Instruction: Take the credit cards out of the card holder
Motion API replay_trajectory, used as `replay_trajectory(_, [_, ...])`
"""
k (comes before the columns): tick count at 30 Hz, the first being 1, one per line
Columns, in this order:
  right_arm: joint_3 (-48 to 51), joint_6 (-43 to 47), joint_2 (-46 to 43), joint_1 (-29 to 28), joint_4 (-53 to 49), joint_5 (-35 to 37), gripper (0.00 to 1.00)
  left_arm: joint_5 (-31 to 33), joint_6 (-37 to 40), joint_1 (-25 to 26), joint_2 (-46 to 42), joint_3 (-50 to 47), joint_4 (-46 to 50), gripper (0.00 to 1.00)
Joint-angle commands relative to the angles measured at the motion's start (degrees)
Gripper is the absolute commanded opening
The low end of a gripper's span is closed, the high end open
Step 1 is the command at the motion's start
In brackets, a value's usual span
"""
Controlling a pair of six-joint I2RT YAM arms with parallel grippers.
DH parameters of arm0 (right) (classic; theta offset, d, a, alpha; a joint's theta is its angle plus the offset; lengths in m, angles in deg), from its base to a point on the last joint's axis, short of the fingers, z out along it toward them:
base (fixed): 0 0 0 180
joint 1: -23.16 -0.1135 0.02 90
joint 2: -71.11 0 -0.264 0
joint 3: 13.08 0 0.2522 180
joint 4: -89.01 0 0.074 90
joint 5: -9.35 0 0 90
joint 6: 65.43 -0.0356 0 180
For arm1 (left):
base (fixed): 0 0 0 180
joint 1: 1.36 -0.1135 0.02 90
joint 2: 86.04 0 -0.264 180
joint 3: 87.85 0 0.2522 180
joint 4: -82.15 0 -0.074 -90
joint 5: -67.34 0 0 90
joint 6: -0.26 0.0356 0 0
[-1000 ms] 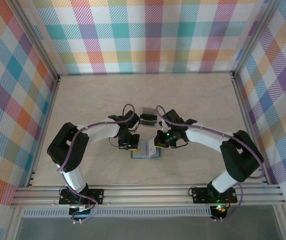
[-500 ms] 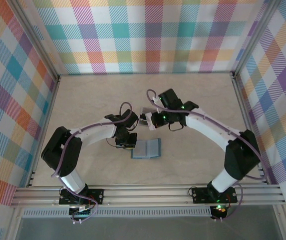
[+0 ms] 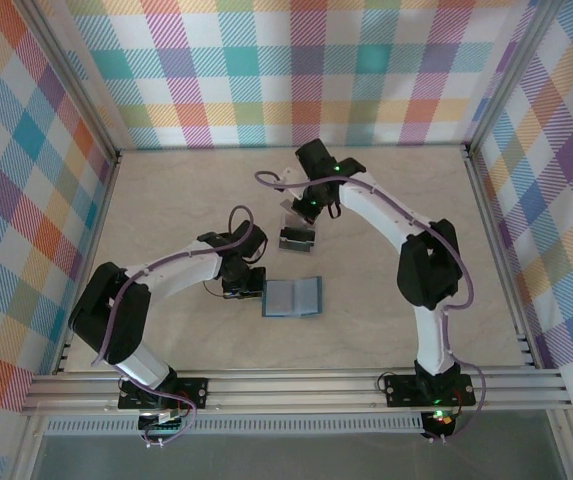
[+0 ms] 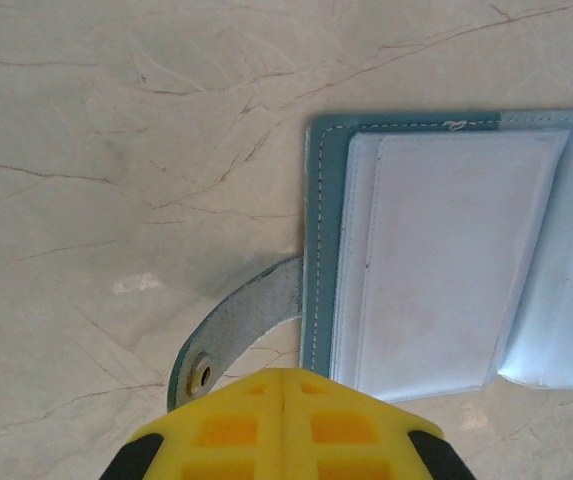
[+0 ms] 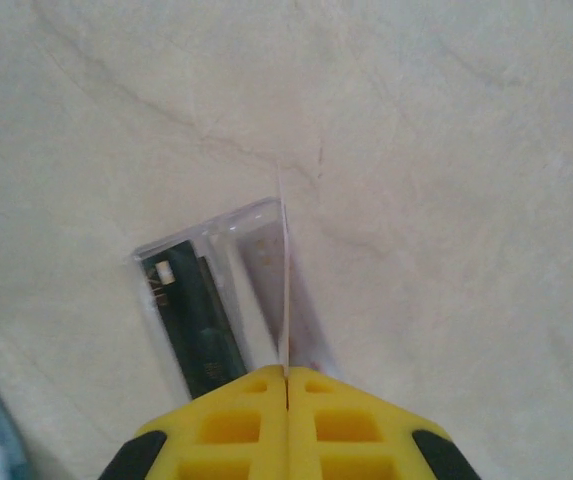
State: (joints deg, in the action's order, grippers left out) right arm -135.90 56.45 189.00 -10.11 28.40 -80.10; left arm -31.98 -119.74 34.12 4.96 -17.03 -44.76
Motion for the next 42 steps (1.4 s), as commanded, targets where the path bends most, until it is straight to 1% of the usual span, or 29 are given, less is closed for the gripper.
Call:
replay_trajectory(1, [-6.2,8.46,3.05,0.66,-7.3,0.11,0.0,-0.32,0.26,-0.42,-1.53,-1.24,1.17,0.0])
replay_trajectory(6, [-12.64,10.95,7.8,1.02,-12.65,-0.11,0.0,-0.6,0.87,-0.54,-1.33,-1.24,1.38,0.0])
replay_trajectory(12, [-13.55,12.67,9.05,0.97,-14.93,-1.2,0.0,-1.36,0.84,-0.61,-0.52,-1.33,0.83,0.0])
replay_trajectory(17, [-13.47,13.42,9.29,1.02,-14.93,-0.59,0.0,-1.36,1.12,-0.59,-0.48,-0.92,1.09,0.0])
replay_trajectory(20, [-13.51,13.1,8.89,1.15,-12.14,3.3,0.0,-1.14,1.17,-0.59,-0.54,-0.66,1.51,0.0])
replay_trajectory(22, [-14.17,13.21,8.18,1.12,-11.42,3.63,0.0,-1.13,1.3,-0.68,-0.6,-0.57,1.58,0.0])
replay_trajectory(26, [-16.88,11.82,6.82,0.88,-13.58,1.14,0.0,-0.75,1.32,-0.72,-0.74,-0.37,1.89,0.0])
replay_trajectory(31, [-16.46,10.68,4.85,-0.06,-16.14,-1.9,0.0,-0.89,1.15,-0.77,-0.61,-0.37,1.55,0.0])
replay_trajectory(39, [-16.11,9.43,7.24,-0.42,-21.55,-5.45,0.0,-0.92,1.35,-0.77,-0.56,-0.37,1.66,0.0])
replay_trajectory(42, [-15.84,9.1,8.38,-0.4,-22.16,-4.56,0.0,-0.92,1.43,-0.77,-0.74,-0.69,1.62,0.0])
